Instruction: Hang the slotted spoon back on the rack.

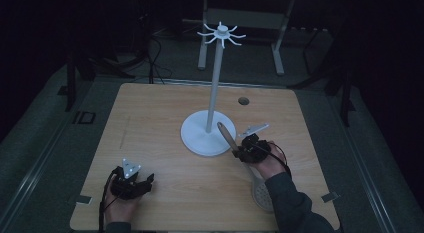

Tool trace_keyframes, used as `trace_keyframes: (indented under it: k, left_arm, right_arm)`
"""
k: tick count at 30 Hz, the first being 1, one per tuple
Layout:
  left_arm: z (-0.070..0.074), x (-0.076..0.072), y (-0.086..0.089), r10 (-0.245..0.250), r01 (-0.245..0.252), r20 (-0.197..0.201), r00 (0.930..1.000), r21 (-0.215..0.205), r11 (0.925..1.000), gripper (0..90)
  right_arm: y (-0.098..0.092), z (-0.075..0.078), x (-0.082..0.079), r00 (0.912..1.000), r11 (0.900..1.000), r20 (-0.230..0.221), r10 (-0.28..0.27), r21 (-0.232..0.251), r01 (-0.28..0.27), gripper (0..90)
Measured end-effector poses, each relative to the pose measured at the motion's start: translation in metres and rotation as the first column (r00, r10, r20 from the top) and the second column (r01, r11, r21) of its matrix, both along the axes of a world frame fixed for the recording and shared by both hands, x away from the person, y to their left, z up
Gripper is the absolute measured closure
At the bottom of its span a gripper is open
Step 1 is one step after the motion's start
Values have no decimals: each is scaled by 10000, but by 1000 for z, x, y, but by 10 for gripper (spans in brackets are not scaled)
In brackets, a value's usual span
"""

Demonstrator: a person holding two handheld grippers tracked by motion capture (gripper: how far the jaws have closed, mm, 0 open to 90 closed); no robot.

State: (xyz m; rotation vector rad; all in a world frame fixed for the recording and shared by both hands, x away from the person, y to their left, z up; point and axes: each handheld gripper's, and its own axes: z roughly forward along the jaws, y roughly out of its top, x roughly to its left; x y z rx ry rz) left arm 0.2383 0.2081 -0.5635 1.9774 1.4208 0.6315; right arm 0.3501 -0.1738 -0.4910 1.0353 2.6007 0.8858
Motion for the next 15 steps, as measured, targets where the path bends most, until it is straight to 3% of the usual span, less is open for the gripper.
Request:
trace_keyframes:
  k: [8,15]
  left_arm:
    - [0,0,0,7,-7,17,10000,0,10000,340]
    - [0,0,-1,7,-7,26,10000,-9,10000,340]
  right_arm:
    - [-5,7,-1,9958,9971,793,-453,641,403,741]
    - [-10,17,-2,9866,9916,1432,-776,1142,614,742]
